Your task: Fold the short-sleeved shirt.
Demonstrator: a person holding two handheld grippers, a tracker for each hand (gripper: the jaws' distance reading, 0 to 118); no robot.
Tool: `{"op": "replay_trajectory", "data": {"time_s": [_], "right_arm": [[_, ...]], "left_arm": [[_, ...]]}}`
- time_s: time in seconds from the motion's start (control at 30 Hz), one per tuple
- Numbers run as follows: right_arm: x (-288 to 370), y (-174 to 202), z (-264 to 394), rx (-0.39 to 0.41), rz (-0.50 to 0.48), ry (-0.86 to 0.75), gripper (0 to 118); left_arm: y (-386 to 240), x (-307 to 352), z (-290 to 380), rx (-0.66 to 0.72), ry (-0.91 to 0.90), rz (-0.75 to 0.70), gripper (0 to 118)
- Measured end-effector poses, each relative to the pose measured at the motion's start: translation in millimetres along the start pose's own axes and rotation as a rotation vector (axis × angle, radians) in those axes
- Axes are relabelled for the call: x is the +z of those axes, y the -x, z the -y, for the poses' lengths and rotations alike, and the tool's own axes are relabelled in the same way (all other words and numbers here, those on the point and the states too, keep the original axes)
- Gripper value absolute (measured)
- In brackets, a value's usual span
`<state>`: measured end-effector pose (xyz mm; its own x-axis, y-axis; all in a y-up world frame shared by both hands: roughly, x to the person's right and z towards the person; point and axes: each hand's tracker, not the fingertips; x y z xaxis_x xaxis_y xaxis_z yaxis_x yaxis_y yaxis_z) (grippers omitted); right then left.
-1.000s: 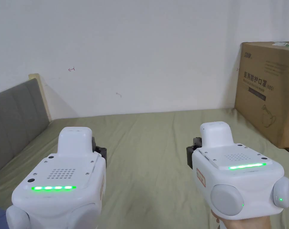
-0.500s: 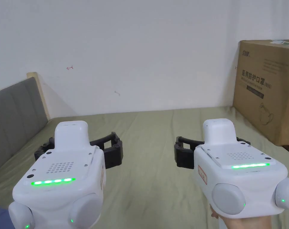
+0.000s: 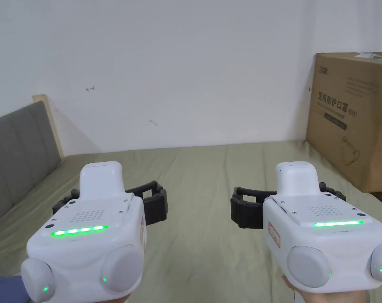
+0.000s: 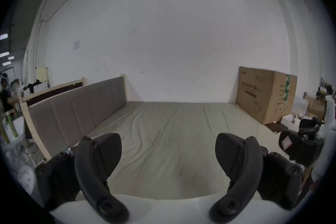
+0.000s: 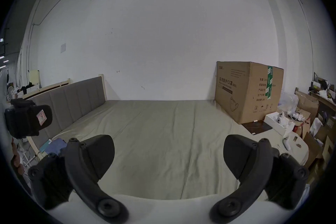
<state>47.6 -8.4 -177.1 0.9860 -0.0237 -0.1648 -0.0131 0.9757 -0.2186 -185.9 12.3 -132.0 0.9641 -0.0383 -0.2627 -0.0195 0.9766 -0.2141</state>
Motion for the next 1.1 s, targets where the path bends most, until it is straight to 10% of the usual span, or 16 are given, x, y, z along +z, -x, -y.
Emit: {"op": "replay_trajectory", "data": {"time_s": [1.1], "right_arm": [[-12.4, -4.9, 7.2, -0.010, 0.003, 0.028, 117]], "left_arm": [[-7.3, 2.4, -1.1, -0.077, 0.039, 0.045, 107]]}}
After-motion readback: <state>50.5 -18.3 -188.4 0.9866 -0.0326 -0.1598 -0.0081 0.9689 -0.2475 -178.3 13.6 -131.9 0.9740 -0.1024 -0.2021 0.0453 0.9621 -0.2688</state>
